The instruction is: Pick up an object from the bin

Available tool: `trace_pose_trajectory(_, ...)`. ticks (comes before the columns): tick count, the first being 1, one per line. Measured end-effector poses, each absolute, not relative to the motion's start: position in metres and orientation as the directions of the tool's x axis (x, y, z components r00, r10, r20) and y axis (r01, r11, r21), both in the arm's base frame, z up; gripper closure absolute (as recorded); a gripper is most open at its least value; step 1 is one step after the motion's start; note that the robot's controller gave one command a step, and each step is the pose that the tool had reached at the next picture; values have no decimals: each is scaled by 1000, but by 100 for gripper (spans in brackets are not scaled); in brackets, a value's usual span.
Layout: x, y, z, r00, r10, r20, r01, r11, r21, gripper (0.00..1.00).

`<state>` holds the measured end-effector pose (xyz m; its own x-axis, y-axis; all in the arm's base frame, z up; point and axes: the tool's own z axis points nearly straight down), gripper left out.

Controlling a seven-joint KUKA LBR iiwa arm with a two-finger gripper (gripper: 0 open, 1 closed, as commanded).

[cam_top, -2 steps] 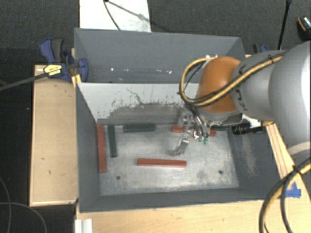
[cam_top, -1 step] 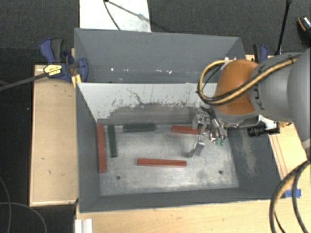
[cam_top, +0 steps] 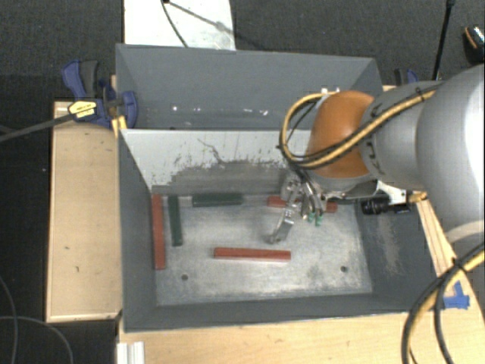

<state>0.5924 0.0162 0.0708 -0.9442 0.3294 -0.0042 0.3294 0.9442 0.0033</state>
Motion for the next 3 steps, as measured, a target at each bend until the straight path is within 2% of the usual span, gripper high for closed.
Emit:
trace_pose_trajectory(1, 594, 13, 73, -944, 329, -8, 329, 944, 2, 100)
trace_pose_trajectory(2, 564, -23, 196, -931, 365, -10, 365, 931, 3, 100)
trace_pose_trajectory(3, 563, -22, 191, -932, 361, -2, 361, 932, 0, 0)
